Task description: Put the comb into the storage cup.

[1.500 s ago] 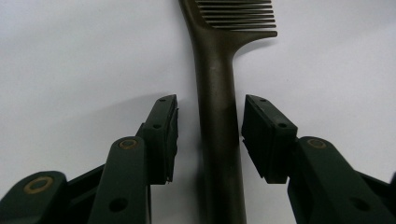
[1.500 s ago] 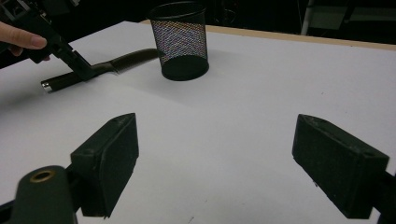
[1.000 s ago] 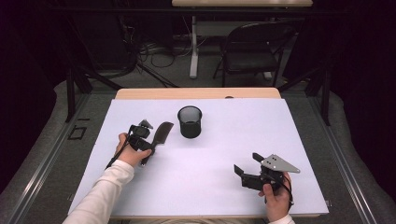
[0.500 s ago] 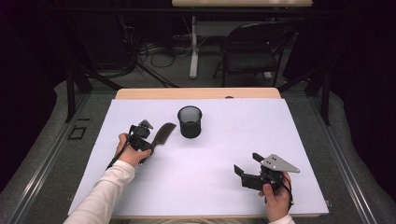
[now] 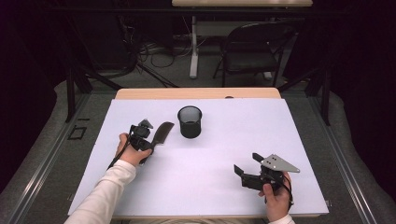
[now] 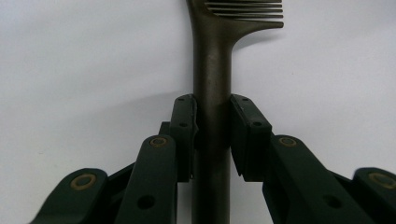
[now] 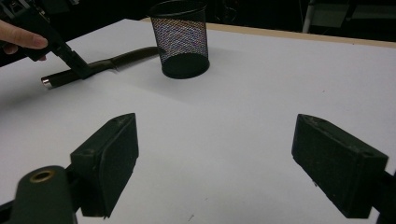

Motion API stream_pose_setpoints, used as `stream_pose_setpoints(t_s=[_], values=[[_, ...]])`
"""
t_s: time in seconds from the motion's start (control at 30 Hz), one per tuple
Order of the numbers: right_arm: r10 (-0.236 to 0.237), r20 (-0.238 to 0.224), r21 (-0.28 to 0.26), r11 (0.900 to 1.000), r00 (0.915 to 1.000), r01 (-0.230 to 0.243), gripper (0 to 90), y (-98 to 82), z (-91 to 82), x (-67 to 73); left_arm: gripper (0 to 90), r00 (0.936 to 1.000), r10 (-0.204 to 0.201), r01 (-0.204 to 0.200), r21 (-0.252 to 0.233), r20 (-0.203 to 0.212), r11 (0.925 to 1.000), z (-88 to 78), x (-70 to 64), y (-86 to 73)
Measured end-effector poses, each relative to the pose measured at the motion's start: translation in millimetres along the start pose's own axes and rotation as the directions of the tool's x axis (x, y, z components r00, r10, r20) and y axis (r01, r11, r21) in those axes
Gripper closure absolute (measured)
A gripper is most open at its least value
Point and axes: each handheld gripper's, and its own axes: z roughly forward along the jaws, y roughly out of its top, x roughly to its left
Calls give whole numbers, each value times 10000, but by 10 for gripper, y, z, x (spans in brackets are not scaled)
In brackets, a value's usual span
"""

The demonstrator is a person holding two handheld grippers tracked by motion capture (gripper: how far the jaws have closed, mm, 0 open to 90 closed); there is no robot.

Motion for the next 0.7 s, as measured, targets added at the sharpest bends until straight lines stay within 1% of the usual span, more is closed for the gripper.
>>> stream_pose_setpoints(t_s=[0.07,0.27,0.37,0.43,0.47,0.6,0.7], values=[[-3,1,4,10000,10000,3,146,0,1,1,724,10000,40,-40,7,-14,10000,-2,1,0],[15,-1,-12,10000,10000,-15,146,-1,3,3,724,10000,-15,15,-31,80,10000,-8,4,-2],[16,10,-15,10000,10000,-16,146,-2,4,1,724,9999,53,-53,-33,101,10000,-20,14,-1],[19,-12,6,10000,10000,-19,146,-1,1,3,724,10000,24,-24,-89,78,10000,-26,14,-2],[18,-11,4,10000,10000,-18,146,-1,1,3,724,9999,12,-9,-149,153,9999,-34,21,-3],[12,9,-14,10000,10000,-12,146,-2,4,1,724,9998,-28,33,-271,176,9996,-65,37,-2],[16,-6,11,10000,10000,-16,146,-1,1,2,724,9996,-134,144,-429,228,9990,-89,53,-5]])
